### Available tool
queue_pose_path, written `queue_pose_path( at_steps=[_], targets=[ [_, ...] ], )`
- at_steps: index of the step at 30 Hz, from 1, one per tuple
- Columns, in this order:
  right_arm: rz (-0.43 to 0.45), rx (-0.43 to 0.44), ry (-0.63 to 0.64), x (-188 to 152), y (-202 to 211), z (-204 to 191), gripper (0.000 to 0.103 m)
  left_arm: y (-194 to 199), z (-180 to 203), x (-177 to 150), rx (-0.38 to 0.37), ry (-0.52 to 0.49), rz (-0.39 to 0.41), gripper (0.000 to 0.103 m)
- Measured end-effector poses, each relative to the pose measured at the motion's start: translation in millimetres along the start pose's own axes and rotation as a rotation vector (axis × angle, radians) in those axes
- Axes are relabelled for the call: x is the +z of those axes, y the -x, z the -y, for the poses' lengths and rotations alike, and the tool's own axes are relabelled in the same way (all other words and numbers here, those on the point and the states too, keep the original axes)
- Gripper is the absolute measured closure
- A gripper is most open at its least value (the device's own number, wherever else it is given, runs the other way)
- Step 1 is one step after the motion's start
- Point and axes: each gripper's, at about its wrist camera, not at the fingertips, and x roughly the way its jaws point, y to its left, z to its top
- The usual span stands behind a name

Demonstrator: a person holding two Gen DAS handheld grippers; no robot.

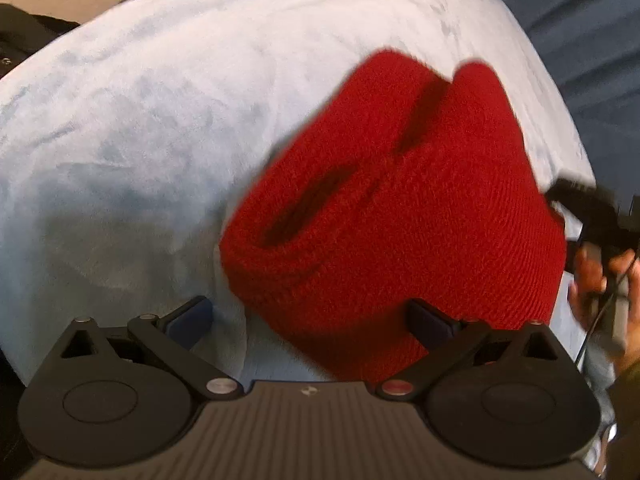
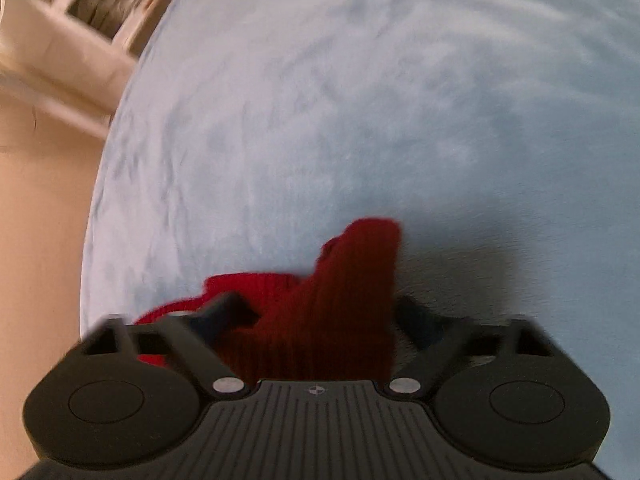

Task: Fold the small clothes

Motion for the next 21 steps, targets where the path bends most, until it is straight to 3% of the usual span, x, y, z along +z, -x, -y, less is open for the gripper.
queue_pose_path(
  at_steps=[1, 2, 5, 7, 10, 14, 16, 18, 21],
  targets=[
    [-0.006, -0.005, 0.033, -1.5, -0.2, -4.9, 0.067, 4.4, -1.2, 2.6, -0.021, 0.005, 0.023, 0.028],
    [-0.007, -0.015, 0.079, -3.9, 1.4, -10.4, 0.074, 5.4, -1.1, 6.2, -0.045, 0.007, 0.016, 0.034],
    [0.021, -0.02, 0.139, -11.1, 18.2, -10.1, 0.08, 6.6, 0.4, 25.0, -0.062, -0.024, 0.001, 0.046],
    [0.067, 0.026, 0.08, -16.2, 39.1, 10.9, 0.082, 2.2, 17.5, 51.3, -0.071, -0.123, -0.012, 0.046],
    [0.177, 0.058, -0.082, -48.3, 77.4, 65.2, 0.083, -16.0, 86.5, 106.4, -0.134, -0.43, -0.012, 0.047],
    [0.316, 0.122, -0.439, -157.3, 116.5, 150.7, 0.086, -68.7, 198.6, 148.2, -0.156, -0.75, -0.082, 0.047],
    [0.367, 0.177, -0.59, -218.3, 117.3, 169.1, 0.086, -91.0, 233.5, 152.3, -0.108, -0.793, -0.103, 0.045],
    [0.428, 0.241, -0.691, -264.5, 110.8, 169.2, 0.085, -100.4, 245.4, 151.4, -0.065, -0.791, -0.101, 0.043],
    [0.489, 0.23, -0.704, -281.9, 106.4, 156.7, 0.084, -96.5, 240.3, 152.0, -0.038, -0.805, -0.062, 0.031]
  ],
)
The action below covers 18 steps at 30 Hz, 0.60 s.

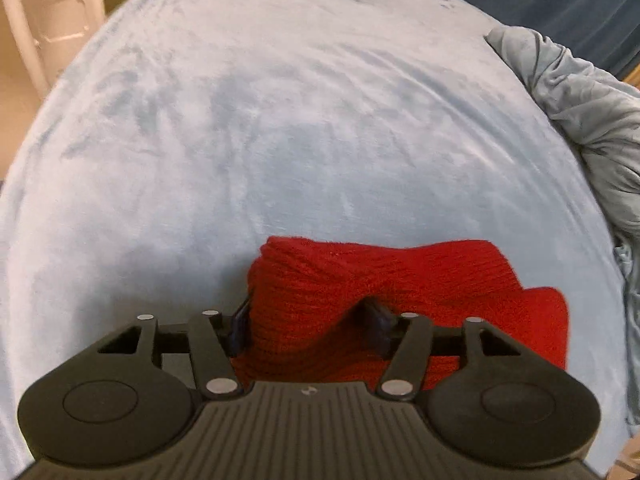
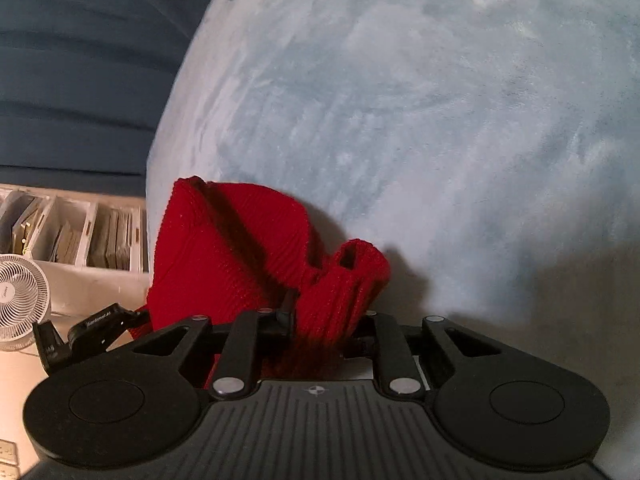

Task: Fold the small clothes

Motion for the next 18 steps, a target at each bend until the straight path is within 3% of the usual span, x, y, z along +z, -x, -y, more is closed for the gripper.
queue_pose_path(
  at_steps=[2, 4, 8, 14, 18],
  targets=[
    [0.008, -0.028, 0.046, -0.6, -3.8, -8.4, 0.084, 2.3, -10.9, -1.6, 0.057, 0.012, 0.035, 0.022],
    [-0.011, -0.038, 0.063, 4.0, -5.5, -7.9, 0.083, 10.3, -22.4, -6.7, 0.112, 0.05, 0.069, 0.002],
    [-0.015, -0.044, 0.035, 9.7, 0.9, -3.5, 0.081, 25.8, -23.3, -22.5, 0.137, 0.059, 0.092, 0.002],
    [-0.02, -0.072, -0.005, 11.2, -7.9, -6.7, 0.081, 84.2, 2.1, -99.3, -0.006, -0.117, 0.16, 0.0],
    [-0.036, -0.087, -0.014, 14.7, -9.4, -8.8, 0.081, 91.5, 18.4, -155.3, -0.104, -0.285, 0.072, 0.0]
  ],
)
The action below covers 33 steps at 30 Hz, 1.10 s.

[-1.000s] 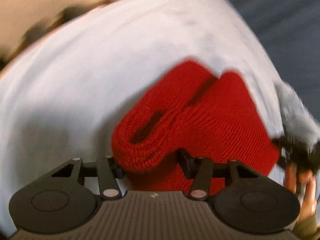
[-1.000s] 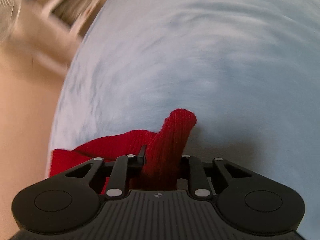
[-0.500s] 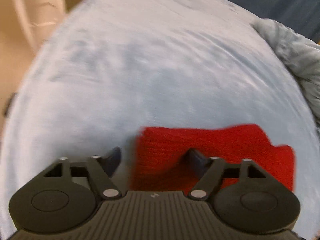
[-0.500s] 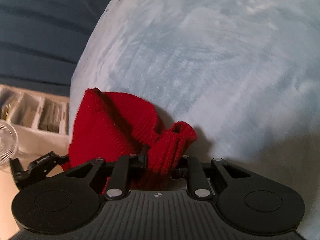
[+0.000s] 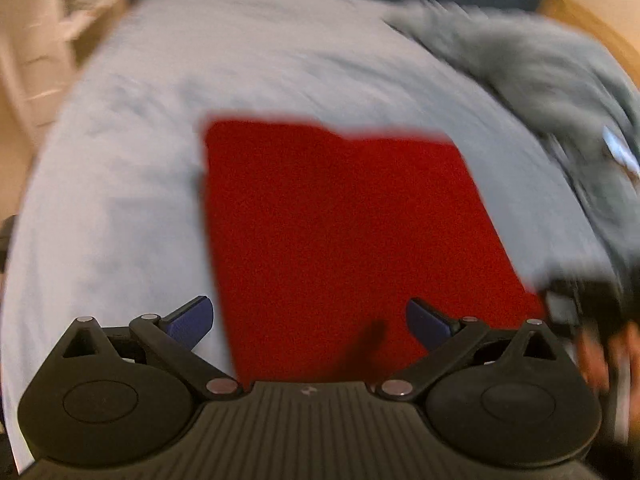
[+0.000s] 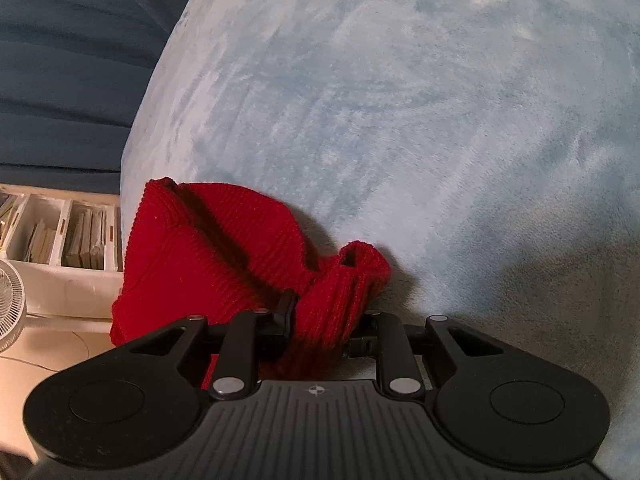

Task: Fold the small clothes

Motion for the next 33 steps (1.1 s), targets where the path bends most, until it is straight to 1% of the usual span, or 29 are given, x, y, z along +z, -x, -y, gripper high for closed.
queue_pose_path(
  at_steps=[2, 3, 5, 6, 7, 9, 10, 11, 14, 16, 17, 18, 19, 20, 21, 22, 23, 24, 25, 26, 27, 29, 33],
  targets=[
    [-0.002, -0.01, 0.002, -0.2, -0.9, -2.1, 0.08, -9.9, 8.1, -18.2, -0.05, -0.038, -0.063, 0.0],
    [-0.001, -0.014, 0.0, 0.0, -1.2, -2.3, 0.079, -18.4, 11.5, -26.0, -0.048, -0.048, -0.092, 0.0],
    [-0.001, -0.023, 0.0, -0.4, -1.9, -3.0, 0.079, -34.1, 18.3, -35.0, 0.018, -0.103, -0.101, 0.0],
    [-0.002, -0.027, 0.003, -0.8, -2.3, -3.7, 0.079, -39.4, 20.3, -36.2, 0.071, -0.125, -0.093, 0.0],
    [-0.001, -0.031, 0.007, -1.2, -2.4, -4.8, 0.079, -46.5, 18.2, -34.5, 0.134, -0.126, -0.098, 0.0],
    [0.004, -0.049, 0.025, -2.1, -2.4, -8.9, 0.08, -56.8, -2.4, -29.0, 0.105, -0.039, -0.15, 0.0],
    [0.007, -0.059, 0.037, -2.9, -1.8, -11.4, 0.081, -57.7, -13.1, -27.8, 0.132, 0.006, -0.158, 0.0],
    [0.015, -0.072, 0.047, -5.5, 0.5, -15.8, 0.083, -55.8, -23.1, -27.8, 0.159, 0.028, -0.151, 0.0],
    [0.05, -0.098, 0.102, -17.3, 5.6, -28.1, 0.083, -47.5, -42.2, -31.0, 0.152, 0.081, -0.165, 0.0],
    [0.068, -0.102, 0.111, -19.1, 4.6, -27.0, 0.08, -37.7, -39.9, -34.4, 0.179, 0.066, -0.159, 0.0],
    [0.064, -0.112, 0.102, -16.7, 2.6, -24.6, 0.075, -30.4, -35.7, -35.6, 0.203, 0.052, -0.148, 0.0],
    [0.061, -0.13, 0.094, -14.1, 2.5, -23.8, 0.065, -22.4, -31.0, -35.9, 0.22, 0.048, -0.137, 0.0],
    [0.073, -0.141, 0.105, -12.6, 6.1, -25.4, 0.064, -11.5, -24.4, -35.7, 0.24, 0.056, -0.125, 0.0],
    [0.106, -0.167, 0.139, -12.8, 14.4, -31.5, 0.057, -1.1, -16.9, -35.4, 0.276, 0.074, -0.117, 0.0],
    [0.137, -0.185, 0.193, -15.1, 22.9, -39.5, 0.047, 10.5, -13.9, -37.0, 0.331, 0.108, -0.114, 0.0],
    [0.165, -0.189, 0.26, -18.6, 33.7, -48.8, 0.043, 20.4, -8.1, -37.7, 0.378, 0.147, -0.111, 0.0],
    [0.191, -0.187, 0.336, -23.4, 46.6, -58.3, 0.036, 30.4, -2.0, -39.1, 0.397, 0.176, -0.098, 0.0],
    [0.205, -0.184, 0.407, -29.6, 59.5, -68.5, 0.032, 42.2, 5.1, -41.5, 0.398, 0.203, -0.072, 0.0],
    [0.21, -0.174, 0.479, -37.0, 73.2, -78.9, 0.03, 52.8, 12.6, -43.8, 0.395, 0.221, -0.051, 0.0],
    [0.215, -0.16, 0.534, -44.3, 85.6, -86.6, 0.025, 65.8, 21.6, -50.6, 0.388, 0.236, -0.029, 0.0],
    [0.225, -0.148, 0.593, -54.3, 100.0, -94.8, 0.018, 77.5, 29.9, -54.8, 0.382, 0.248, -0.005, 0.0],
    [0.249, -0.135, 0.706, -75.9, 125.9, -107.5, 0.012, 94.5, 46.8, -62.0, 0.38, 0.255, 0.036, 0.0],
    [0.247, -0.132, 0.892, -113.8, 164.2, -119.3, 0.007, 116.9, 80.6, -71.4, 0.376, 0.244, 0.085, 0.0]
  ],
)
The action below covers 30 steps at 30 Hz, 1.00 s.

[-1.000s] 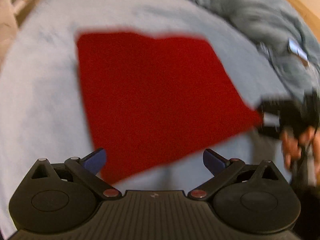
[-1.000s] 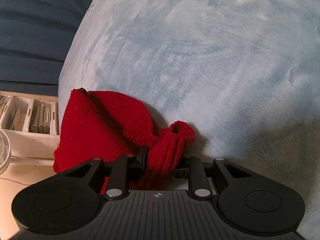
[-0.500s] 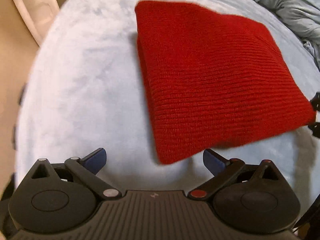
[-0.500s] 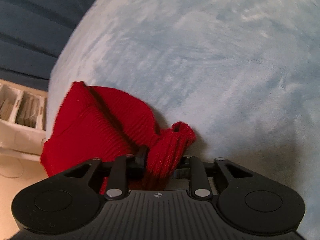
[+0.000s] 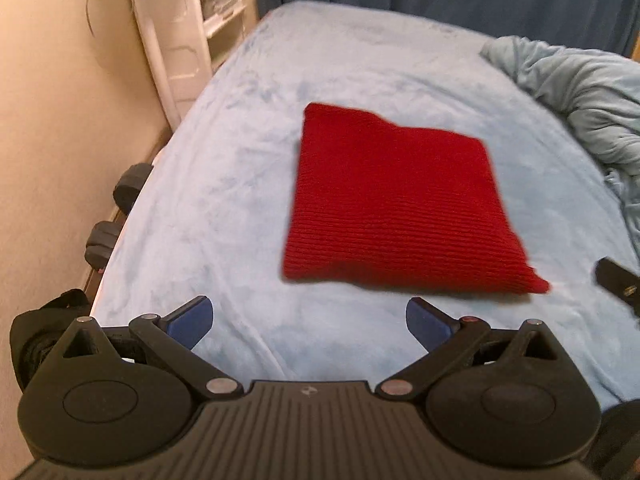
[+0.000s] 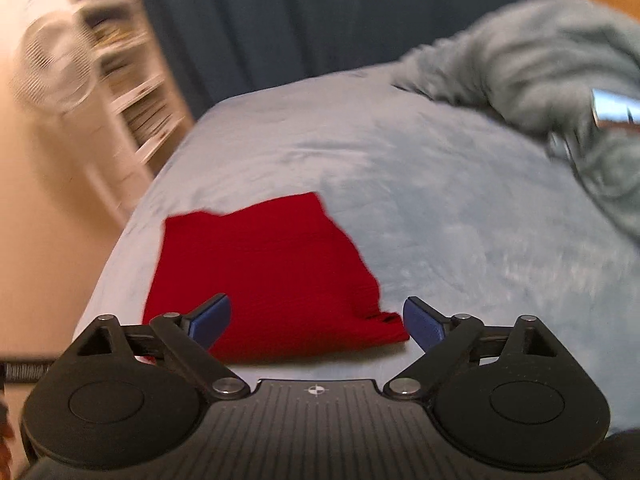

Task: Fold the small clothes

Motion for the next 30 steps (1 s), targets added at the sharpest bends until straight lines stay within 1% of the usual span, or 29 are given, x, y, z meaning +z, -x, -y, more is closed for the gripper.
queue_pose_path(
  at_steps=[3, 5, 8, 14, 17, 30],
  targets=[
    [0.036, -0.041, 0.067, -8.3, 21.4, -11.1, 0.001, 20.1, 12.9, -11.4, -0.006, -0.017, 0.04, 0.0],
    [0.049, -0.068, 0.107, -13.2, 30.7, -16.1, 0.001, 35.1, 19.6, -19.1, 0.002, -0.033, 0.065, 0.0],
    [0.051, -0.067, 0.129, -20.0, 41.3, -19.0, 0.001, 52.6, 23.4, -30.7, 0.013, -0.034, 0.089, 0.0],
    [0.059, -0.066, 0.164, -29.1, 54.8, -26.5, 0.001, 70.4, 24.6, -40.8, 0.045, -0.039, 0.118, 0.0],
    [0.061, -0.07, 0.176, -32.5, 59.1, -29.3, 0.001, 75.3, 24.8, -42.5, 0.046, -0.043, 0.126, 0.0],
    [0.059, -0.073, 0.194, -34.4, 61.2, -34.5, 0.001, 75.7, 27.5, -43.1, 0.048, -0.061, 0.123, 0.0]
  ],
)
